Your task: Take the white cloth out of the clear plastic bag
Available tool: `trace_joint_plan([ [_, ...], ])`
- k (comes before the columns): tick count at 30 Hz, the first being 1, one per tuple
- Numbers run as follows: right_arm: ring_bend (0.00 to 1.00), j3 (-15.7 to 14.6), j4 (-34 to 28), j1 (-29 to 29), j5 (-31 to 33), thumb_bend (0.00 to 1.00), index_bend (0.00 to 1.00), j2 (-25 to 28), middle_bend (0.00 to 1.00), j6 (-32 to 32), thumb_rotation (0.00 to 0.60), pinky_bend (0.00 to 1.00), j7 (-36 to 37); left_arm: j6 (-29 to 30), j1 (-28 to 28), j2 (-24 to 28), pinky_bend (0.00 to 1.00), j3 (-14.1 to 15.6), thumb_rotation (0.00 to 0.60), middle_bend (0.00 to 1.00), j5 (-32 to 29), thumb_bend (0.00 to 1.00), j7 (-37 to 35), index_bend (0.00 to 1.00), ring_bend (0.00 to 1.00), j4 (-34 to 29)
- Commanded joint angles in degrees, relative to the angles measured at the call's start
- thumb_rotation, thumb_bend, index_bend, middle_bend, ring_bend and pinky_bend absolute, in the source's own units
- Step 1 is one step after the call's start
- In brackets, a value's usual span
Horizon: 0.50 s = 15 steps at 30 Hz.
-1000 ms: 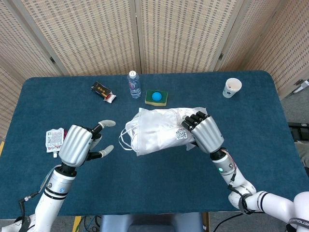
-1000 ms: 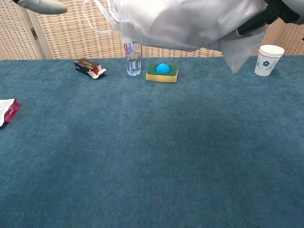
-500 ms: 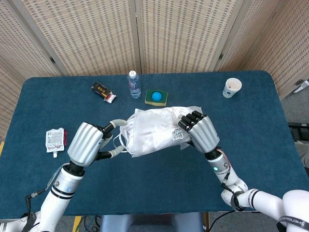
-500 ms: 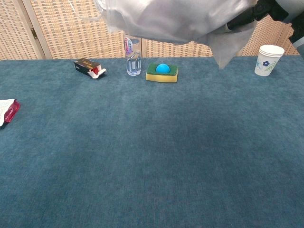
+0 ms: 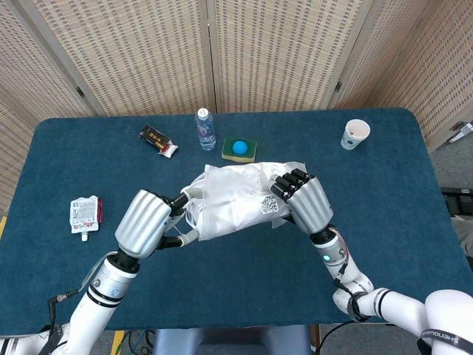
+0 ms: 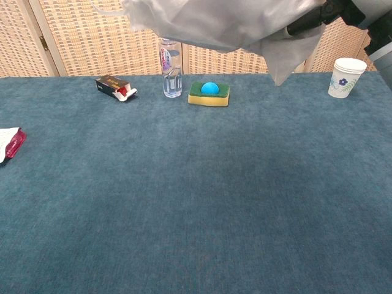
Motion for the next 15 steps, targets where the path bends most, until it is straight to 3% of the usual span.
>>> trace_joint_plan([
  [1, 0.70, 0.09, 0.14, 0.22, 0.01, 0.29, 0.66, -0.29, 0.74, 0.07, 0.600, 0.72, 0.10, -0.33, -0.60, -0.35, 1.00, 0.20, 0.600, 1.00, -0.47, 0.17, 0.54, 0.34, 0.93, -0.02],
  [15, 0.70, -0.01, 0.60, 0.68, -0.13, 0.29, 0.66, -1.07, 0.74, 0.62, 0.600, 0.72, 0.38, 0.29, -2.09, -1.01, 1.00, 0.97, 0.600, 1.00, -2.54, 0.16, 3.63, 0.32, 0.93, 0.36],
])
